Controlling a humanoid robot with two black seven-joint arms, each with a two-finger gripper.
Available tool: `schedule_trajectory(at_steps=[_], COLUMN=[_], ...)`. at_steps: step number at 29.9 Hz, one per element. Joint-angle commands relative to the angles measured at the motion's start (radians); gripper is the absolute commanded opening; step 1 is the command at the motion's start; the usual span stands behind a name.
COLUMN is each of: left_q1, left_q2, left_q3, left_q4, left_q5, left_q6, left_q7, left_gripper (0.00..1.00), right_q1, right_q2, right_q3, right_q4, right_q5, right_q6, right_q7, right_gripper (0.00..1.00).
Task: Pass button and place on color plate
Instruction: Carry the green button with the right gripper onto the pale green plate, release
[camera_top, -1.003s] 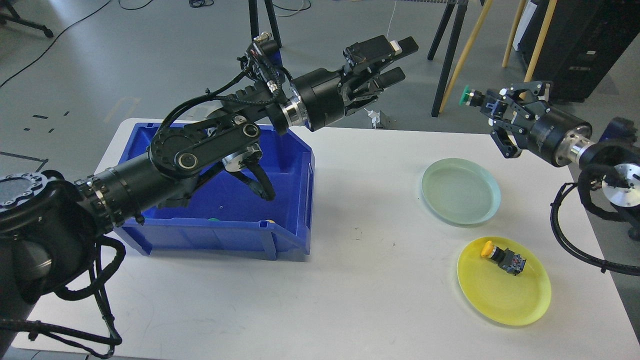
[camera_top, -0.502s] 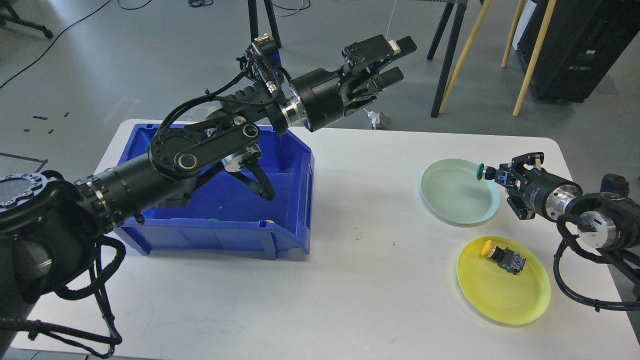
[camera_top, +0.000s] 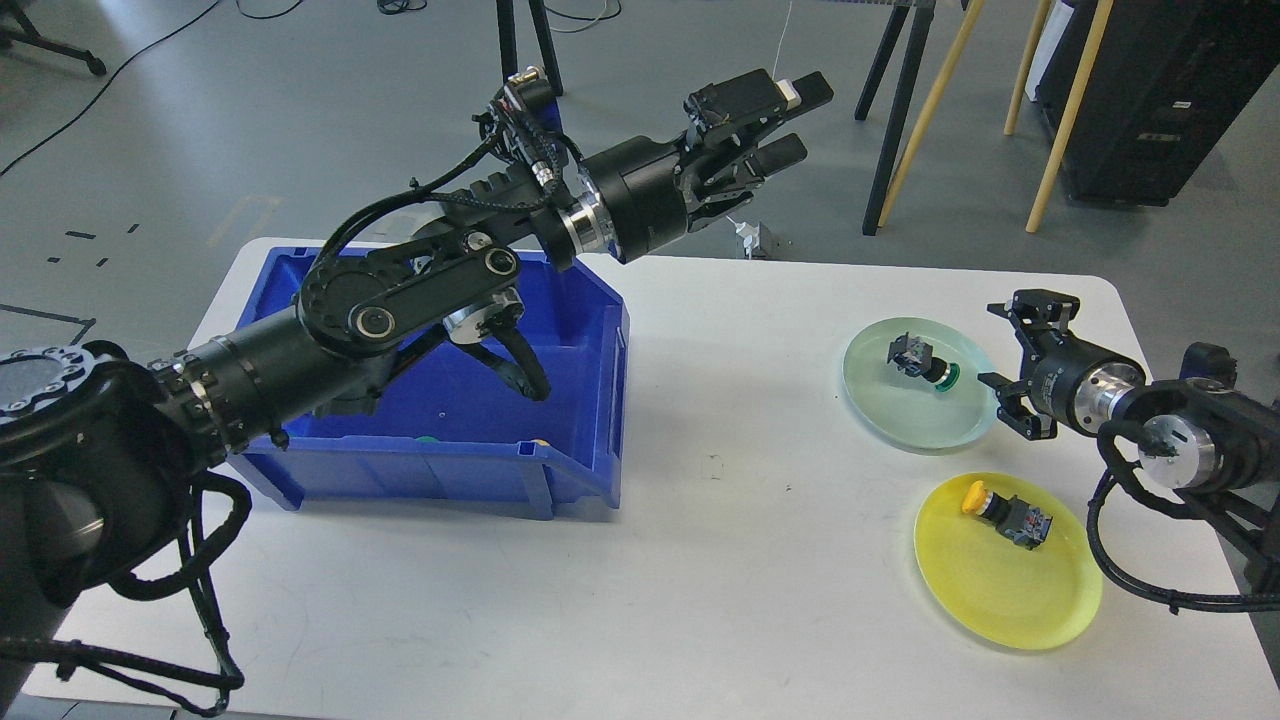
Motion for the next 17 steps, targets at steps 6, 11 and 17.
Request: schedule_trajectory(at_steps=[6, 11, 17], left_q1=[0.003, 0.049, 0.103], left_q2=[0.024, 0.097, 0.109], left_q3=[-0.04, -0.176, -0.233], left_q4=[0.002, 0.083, 0.104], left_q5=[-0.082, -0.287, -0.303], left_q6=[-0.008, -0.214, -0.214], left_q7=[0.0, 0.0, 0.0], left_gripper=[0.78, 0.84, 0.86], right_q1=[-0.056, -0.081, -0.075], right_q2=[-0.005, 0.001, 0.033], right_q3=[0.434, 0.512, 0.526], right_q4=[0.003, -0.009, -0.009], right_q5=[0.176, 0.313, 0.322], right_q6=[0.278, 0.467, 0.467], right_q7=[0.0, 0.005, 0.011], right_gripper=[0.99, 0.99, 0.98])
